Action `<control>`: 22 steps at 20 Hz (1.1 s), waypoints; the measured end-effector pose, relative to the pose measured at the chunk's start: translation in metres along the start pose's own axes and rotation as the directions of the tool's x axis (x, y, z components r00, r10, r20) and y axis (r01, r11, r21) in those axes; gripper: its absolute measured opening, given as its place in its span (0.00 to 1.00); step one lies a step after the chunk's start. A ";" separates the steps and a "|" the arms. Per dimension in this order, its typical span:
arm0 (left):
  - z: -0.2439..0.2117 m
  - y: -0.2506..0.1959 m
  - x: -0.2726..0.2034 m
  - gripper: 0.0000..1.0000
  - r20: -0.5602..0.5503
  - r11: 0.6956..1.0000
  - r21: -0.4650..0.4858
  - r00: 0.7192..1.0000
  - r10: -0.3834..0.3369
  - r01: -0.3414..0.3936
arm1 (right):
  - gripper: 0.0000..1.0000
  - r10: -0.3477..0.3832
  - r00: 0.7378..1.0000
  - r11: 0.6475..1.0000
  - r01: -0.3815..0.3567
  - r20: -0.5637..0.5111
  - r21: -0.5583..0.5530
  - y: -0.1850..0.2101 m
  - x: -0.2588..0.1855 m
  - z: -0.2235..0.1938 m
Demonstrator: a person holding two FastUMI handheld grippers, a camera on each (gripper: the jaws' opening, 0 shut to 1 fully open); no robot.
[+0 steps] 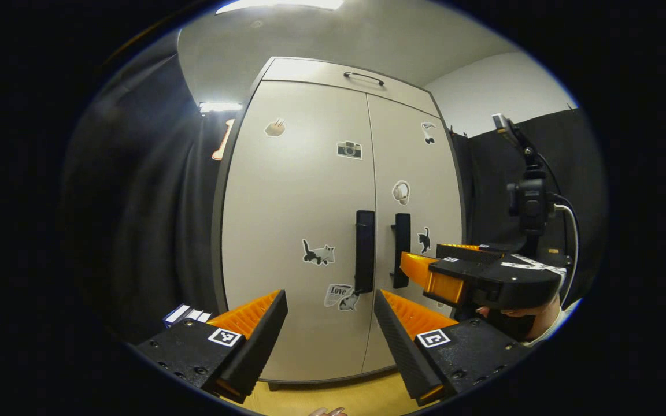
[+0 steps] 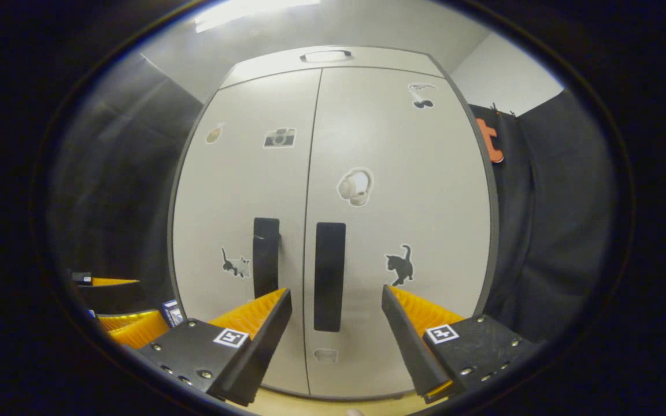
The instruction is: Open the right door of the double-door shoe cabinet with the right hand, and open the left door with the left hand.
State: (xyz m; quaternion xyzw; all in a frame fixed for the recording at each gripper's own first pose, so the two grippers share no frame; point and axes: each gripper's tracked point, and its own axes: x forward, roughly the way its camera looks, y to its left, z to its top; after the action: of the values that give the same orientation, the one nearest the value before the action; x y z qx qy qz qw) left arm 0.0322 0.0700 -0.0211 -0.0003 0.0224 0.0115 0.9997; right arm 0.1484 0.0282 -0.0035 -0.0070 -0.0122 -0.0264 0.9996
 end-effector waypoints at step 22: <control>-0.017 0.033 0.014 0.94 -0.025 1.000 -0.008 0.999 -0.023 0.022 | 0.39 -0.129 0.990 0.991 0.128 -0.056 -0.029 0.006 0.046 -0.024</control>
State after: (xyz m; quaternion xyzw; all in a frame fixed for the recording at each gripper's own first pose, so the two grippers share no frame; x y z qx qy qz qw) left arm 0.0443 0.1033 -0.0385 -0.0046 0.0351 0.0003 0.9994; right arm 0.1956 0.0311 -0.0267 -0.0179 0.0166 -0.0910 0.9956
